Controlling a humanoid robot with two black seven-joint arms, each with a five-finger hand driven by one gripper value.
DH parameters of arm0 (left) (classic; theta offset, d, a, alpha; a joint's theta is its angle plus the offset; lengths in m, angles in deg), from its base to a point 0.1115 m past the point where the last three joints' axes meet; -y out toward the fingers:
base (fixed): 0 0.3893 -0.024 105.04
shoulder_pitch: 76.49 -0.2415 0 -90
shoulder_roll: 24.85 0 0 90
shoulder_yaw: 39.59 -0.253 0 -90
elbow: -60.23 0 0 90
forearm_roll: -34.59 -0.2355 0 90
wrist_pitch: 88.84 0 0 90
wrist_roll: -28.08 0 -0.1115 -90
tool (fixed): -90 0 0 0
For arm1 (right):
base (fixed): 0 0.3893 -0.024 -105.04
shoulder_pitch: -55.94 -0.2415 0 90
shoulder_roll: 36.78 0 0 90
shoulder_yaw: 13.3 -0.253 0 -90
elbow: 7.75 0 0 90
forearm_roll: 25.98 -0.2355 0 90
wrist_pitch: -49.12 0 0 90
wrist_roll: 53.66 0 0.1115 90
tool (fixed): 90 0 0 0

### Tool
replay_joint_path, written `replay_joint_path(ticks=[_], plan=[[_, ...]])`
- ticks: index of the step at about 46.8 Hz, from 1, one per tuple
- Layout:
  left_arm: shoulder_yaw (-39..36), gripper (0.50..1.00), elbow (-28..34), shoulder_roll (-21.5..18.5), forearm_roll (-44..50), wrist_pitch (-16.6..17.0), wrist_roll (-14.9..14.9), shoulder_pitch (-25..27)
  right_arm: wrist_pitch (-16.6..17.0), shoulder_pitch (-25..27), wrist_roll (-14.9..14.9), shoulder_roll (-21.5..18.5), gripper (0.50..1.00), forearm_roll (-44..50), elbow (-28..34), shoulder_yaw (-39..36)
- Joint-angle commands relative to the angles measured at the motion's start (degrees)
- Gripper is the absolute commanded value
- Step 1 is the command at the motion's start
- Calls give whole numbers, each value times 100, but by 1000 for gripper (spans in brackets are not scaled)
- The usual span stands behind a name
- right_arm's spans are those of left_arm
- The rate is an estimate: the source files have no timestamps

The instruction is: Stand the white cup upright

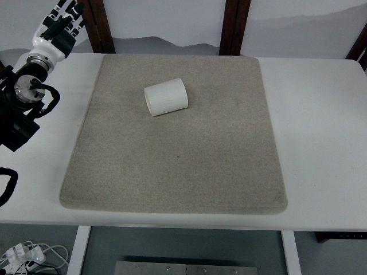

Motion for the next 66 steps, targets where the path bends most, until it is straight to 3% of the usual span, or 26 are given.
replay_joint_path(ticks=[1,18,38,48,54,66], plan=[[1,1000,0,0,0,-18,0,0,0,0,2,0,952,0,0,0],[106,1000,26,-9,79,-97,9,44,0,0,2,0,952,0,0,0],[-17,1000,500,-255,-131,-115,18,61,0,0,2,0,952,0,0,0],[-8,1000,879,-466,-2055,-71,18,176,0,0,2,0,952,0,0,0],[-8,1000,1019,-509,-2856,-211,0,193,0,0,2,0,952,0,0,0],[-17,1000,2240,-984,-4217,-290,26,237,0,0,2,0,952,0,0,0]])
